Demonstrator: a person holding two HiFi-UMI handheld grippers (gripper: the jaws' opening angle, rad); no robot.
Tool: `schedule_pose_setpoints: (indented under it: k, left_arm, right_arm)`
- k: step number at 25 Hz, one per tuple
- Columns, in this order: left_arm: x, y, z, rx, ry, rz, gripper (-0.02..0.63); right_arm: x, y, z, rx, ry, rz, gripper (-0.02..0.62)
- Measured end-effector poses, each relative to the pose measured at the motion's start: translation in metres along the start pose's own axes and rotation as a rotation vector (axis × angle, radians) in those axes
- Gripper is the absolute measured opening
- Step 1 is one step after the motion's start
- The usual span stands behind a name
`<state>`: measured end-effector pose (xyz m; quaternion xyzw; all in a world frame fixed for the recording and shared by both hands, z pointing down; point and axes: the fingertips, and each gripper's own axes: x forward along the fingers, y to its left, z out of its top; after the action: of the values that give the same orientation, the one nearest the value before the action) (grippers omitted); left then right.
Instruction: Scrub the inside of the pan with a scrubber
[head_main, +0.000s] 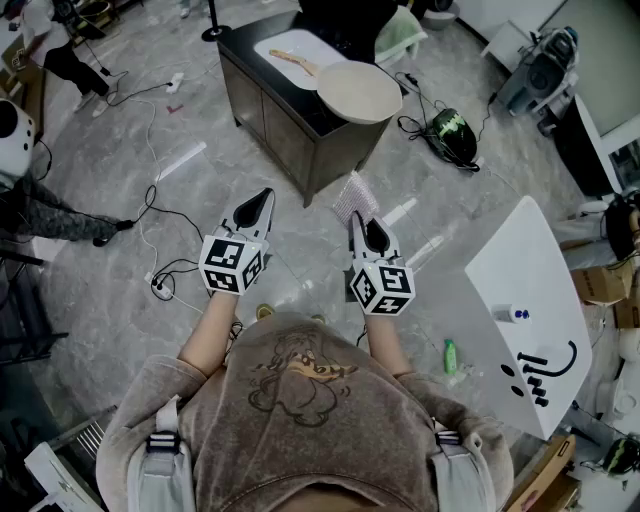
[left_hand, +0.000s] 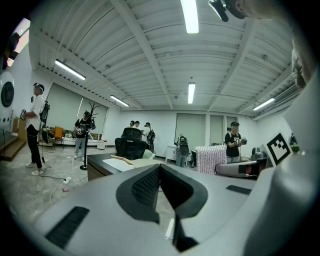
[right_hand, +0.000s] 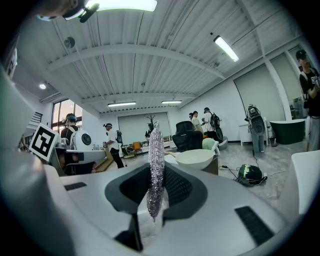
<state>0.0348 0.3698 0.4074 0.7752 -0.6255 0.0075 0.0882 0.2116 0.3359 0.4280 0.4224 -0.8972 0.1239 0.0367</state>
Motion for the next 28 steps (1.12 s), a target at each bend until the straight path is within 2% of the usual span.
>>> schedule_pose_setpoints:
  k: [11, 17, 28]
  left_arm:
    - [0.009, 0.018, 0.008, 0.010, -0.010, 0.001, 0.017]
    - [0.007, 0.027, 0.003, 0.013, 0.010, -0.024, 0.017]
    - [0.018, 0.060, -0.010, 0.029, 0.038, -0.071, 0.017]
  right_arm:
    - [0.011, 0.008, 0.005, -0.038, -0.038, 0.008, 0.087]
    - [0.015, 0.018, 0.011, -0.010, -0.079, 0.018, 0.088]
    - [0.038, 0.026, 0.006, -0.011, -0.094, -0.034, 0.088]
